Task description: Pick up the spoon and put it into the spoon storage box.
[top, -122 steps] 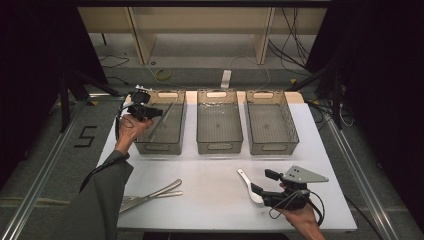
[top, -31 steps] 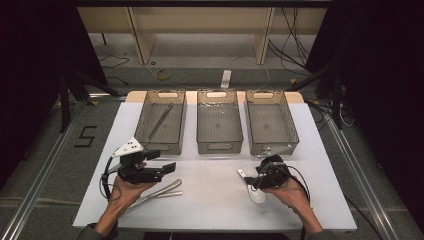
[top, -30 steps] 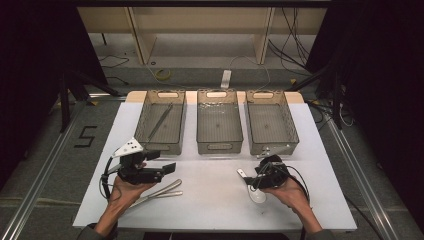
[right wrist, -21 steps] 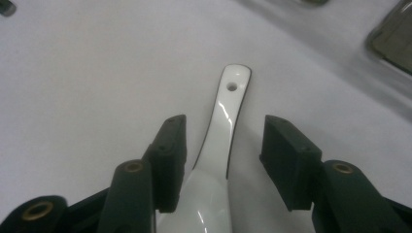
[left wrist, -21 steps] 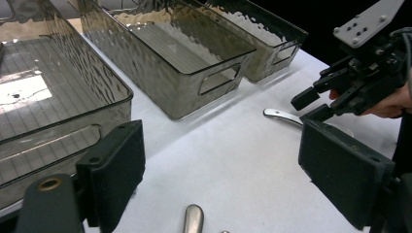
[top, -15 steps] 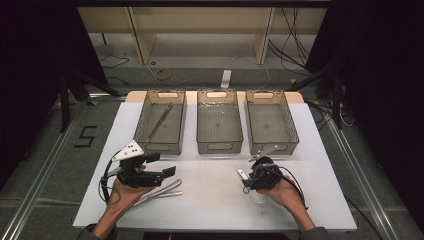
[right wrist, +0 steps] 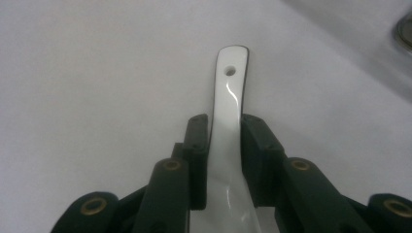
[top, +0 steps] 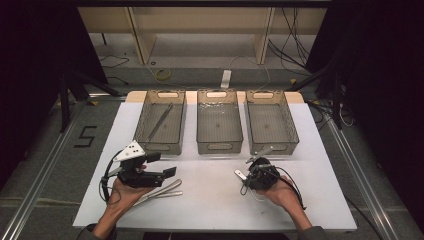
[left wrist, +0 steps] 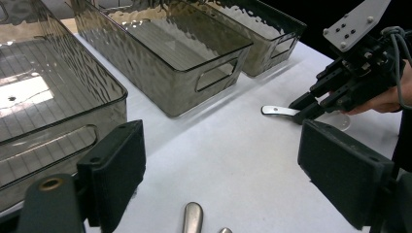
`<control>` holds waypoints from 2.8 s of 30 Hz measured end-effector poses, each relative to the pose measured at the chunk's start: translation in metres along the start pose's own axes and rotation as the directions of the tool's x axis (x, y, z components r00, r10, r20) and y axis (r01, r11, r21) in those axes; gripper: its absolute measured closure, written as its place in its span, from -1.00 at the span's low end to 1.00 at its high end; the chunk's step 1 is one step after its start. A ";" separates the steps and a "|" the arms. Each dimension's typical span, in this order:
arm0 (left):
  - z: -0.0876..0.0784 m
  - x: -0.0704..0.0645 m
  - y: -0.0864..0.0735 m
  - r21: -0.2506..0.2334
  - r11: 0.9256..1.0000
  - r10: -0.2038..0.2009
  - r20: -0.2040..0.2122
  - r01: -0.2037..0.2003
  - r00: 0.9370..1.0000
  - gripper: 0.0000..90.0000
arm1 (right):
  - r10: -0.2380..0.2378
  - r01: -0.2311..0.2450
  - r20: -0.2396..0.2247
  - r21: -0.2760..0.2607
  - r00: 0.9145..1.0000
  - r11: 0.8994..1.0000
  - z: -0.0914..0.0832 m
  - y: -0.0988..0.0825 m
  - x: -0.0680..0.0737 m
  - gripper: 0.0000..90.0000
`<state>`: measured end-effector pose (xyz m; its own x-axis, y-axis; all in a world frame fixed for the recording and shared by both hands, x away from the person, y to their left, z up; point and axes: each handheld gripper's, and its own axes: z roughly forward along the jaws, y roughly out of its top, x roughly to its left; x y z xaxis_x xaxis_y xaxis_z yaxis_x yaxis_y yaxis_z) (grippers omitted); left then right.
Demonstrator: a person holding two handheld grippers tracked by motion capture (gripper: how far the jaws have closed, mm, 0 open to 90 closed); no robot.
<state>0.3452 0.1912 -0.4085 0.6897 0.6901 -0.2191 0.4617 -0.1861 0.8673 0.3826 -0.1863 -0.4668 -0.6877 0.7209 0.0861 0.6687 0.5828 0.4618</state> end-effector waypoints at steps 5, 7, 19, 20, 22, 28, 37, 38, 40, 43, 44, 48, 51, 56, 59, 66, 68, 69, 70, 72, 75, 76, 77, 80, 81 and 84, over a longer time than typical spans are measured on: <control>0.000 0.001 0.000 0.002 1.000 -0.004 -0.001 0.004 1.000 -0.61 | -0.013 0.013 -0.008 0.000 1.000 1.000 -0.001 0.002 0.002 0.70; 0.000 0.001 0.000 0.005 1.000 0.000 -0.003 0.000 1.000 -0.61 | -0.007 0.006 -0.049 -0.021 0.999 1.000 -0.004 0.003 0.002 0.89; 0.000 0.002 0.000 0.003 1.000 0.001 -0.004 -0.001 1.000 -0.59 | -0.037 0.037 -0.042 -0.007 0.998 0.999 -0.008 0.006 0.000 0.93; 0.000 0.001 0.000 0.004 1.000 0.005 -0.005 -0.005 1.000 -0.59 | -0.037 0.037 -0.043 -0.004 0.998 0.999 -0.008 0.006 0.000 0.93; 0.000 0.001 0.000 0.002 1.000 0.005 -0.005 -0.005 1.000 -0.59 | -0.043 0.043 -0.038 0.013 0.998 0.999 -0.008 0.008 0.001 0.92; 0.000 0.001 0.000 0.002 1.000 0.008 -0.003 -0.008 1.000 -0.57 | -0.056 0.057 -0.029 0.042 0.998 0.997 -0.006 0.012 0.003 0.92; 0.000 0.000 0.001 0.001 1.000 0.010 -0.001 -0.010 1.000 -0.57 | -0.063 0.064 -0.019 0.063 0.998 0.996 -0.002 0.014 0.005 0.92; 0.000 0.000 0.001 0.001 1.000 0.010 -0.001 -0.010 1.000 -0.57 | -0.064 0.065 -0.014 0.066 0.998 0.996 -0.002 0.014 0.005 0.92; 0.000 0.000 0.001 0.000 1.000 0.010 -0.002 -0.010 1.000 -0.57 | -0.068 0.070 -0.022 0.068 0.997 0.995 -0.003 0.014 0.005 0.92; -0.001 0.001 0.001 -0.001 1.000 0.012 -0.003 -0.012 1.000 -0.57 | -0.069 0.070 -0.024 0.053 0.997 0.996 -0.006 0.015 0.004 0.93; -0.001 0.001 0.001 -0.004 1.000 0.008 -0.003 -0.008 1.000 -0.57 | -0.073 0.074 -0.025 0.042 0.997 0.996 -0.008 0.015 0.003 0.93; -0.001 0.002 0.001 -0.006 1.000 0.008 -0.006 -0.008 1.000 -0.57 | -0.067 0.067 -0.026 -0.011 0.997 0.998 -0.021 0.019 -0.002 0.93; -0.001 0.002 0.000 -0.006 1.000 0.008 -0.007 -0.008 1.000 -0.57 | -0.061 0.060 -0.021 -0.048 0.998 0.997 -0.030 0.024 -0.004 0.93; -0.001 0.002 0.000 -0.006 1.000 0.007 -0.008 -0.007 1.000 -0.57 | -0.057 0.056 -0.014 -0.102 0.998 0.993 -0.039 0.037 -0.010 0.93; -0.001 0.003 0.000 -0.008 1.000 0.005 -0.007 -0.005 1.000 -0.57 | -0.052 0.051 -0.004 -0.127 0.999 0.991 -0.041 0.047 -0.013 0.93; -0.002 0.002 0.000 -0.014 1.000 0.006 -0.005 -0.006 1.000 -0.57 | -0.027 0.028 0.006 -0.195 1.000 0.980 -0.051 0.075 -0.020 0.93; -0.002 0.002 0.000 -0.015 1.000 0.006 -0.005 -0.006 1.000 -0.57 | -0.017 0.016 -0.003 -0.205 1.000 0.979 -0.053 0.083 -0.022 0.93; -0.002 0.002 0.000 -0.014 1.000 0.007 -0.005 -0.007 1.000 -0.57 | -0.009 0.007 -0.007 -0.211 1.000 0.978 -0.054 0.087 -0.023 0.93; -0.002 0.002 0.000 -0.015 1.000 0.007 -0.005 -0.007 1.000 -0.57 | -0.007 0.006 -0.005 -0.216 1.000 0.976 -0.055 0.091 -0.024 0.93; -0.002 0.002 0.001 -0.015 1.000 0.006 -0.005 -0.006 1.000 -0.57 | -0.006 0.005 -0.002 -0.226 1.000 0.974 -0.056 0.099 -0.026 0.93; -0.002 0.002 0.001 -0.015 1.000 0.008 -0.007 -0.008 1.000 -0.57 | 0.001 0.001 0.008 -0.233 1.000 0.972 -0.057 0.111 -0.028 0.93; -0.003 0.002 0.001 -0.017 1.000 0.006 -0.007 -0.006 1.000 -0.57 | 0.003 -0.001 0.008 -0.235 1.000 0.972 -0.057 0.115 -0.029 0.93; -0.003 0.002 0.001 -0.018 1.000 0.007 -0.008 -0.007 1.000 -0.57 | 0.011 -0.008 0.012 -0.238 1.000 0.971 -0.057 0.119 -0.030 0.92; -0.003 0.003 0.001 -0.023 1.000 0.005 -0.008 -0.005 1.000 -0.57 | 0.017 -0.011 0.020 -0.249 1.000 0.968 -0.056 0.129 -0.032 0.92; -0.003 0.003 0.000 -0.024 1.000 0.003 -0.008 -0.004 1.000 -0.57 | 0.021 -0.016 0.018 -0.250 1.000 0.968 -0.056 0.131 -0.033 0.92; -0.003 0.003 0.000 -0.025 1.000 0.003 -0.008 -0.003 1.000 -0.57 | 0.034 -0.028 0.018 -0.265 0.999 0.964 -0.054 0.139 -0.035 0.92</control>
<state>0.3457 0.1952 -0.4073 0.6867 0.6951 -0.2130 0.4453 -0.1705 0.8790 0.4847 -0.1506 -0.3580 -0.6593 0.7469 0.0862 0.5893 0.4421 0.6763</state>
